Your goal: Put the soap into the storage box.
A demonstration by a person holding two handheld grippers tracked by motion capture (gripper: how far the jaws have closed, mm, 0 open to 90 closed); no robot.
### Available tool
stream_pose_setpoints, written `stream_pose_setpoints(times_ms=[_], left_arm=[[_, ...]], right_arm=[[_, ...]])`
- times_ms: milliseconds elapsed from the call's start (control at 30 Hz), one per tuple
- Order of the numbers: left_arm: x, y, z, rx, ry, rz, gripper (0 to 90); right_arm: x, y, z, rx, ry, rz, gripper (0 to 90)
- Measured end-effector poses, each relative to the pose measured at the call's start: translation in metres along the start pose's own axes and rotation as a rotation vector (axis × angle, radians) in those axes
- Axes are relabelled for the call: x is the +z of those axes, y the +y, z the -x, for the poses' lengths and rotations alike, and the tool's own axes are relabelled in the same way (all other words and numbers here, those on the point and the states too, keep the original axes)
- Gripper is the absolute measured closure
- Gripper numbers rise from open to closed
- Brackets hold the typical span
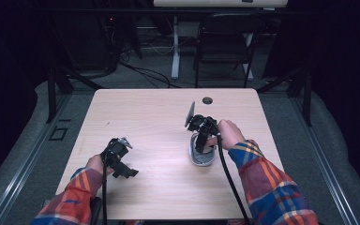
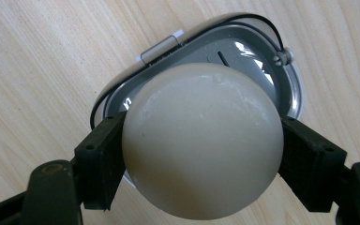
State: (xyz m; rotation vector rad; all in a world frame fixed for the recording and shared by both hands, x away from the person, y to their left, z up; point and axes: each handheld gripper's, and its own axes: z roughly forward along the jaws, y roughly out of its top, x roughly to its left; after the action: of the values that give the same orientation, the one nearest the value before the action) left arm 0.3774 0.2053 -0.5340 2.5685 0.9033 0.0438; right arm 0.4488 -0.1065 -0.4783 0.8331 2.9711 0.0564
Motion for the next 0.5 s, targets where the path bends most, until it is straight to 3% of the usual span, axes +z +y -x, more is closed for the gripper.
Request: stream_pose_setpoints(times_ms=[500], left_arm=[[0.0003, 0.0001, 0.0001, -0.002, -0.001, 0.002, 0.0]], right_arm=[[0.0085, 0.0032, 0.0010, 0.001, -0.024, -0.021, 23.7]])
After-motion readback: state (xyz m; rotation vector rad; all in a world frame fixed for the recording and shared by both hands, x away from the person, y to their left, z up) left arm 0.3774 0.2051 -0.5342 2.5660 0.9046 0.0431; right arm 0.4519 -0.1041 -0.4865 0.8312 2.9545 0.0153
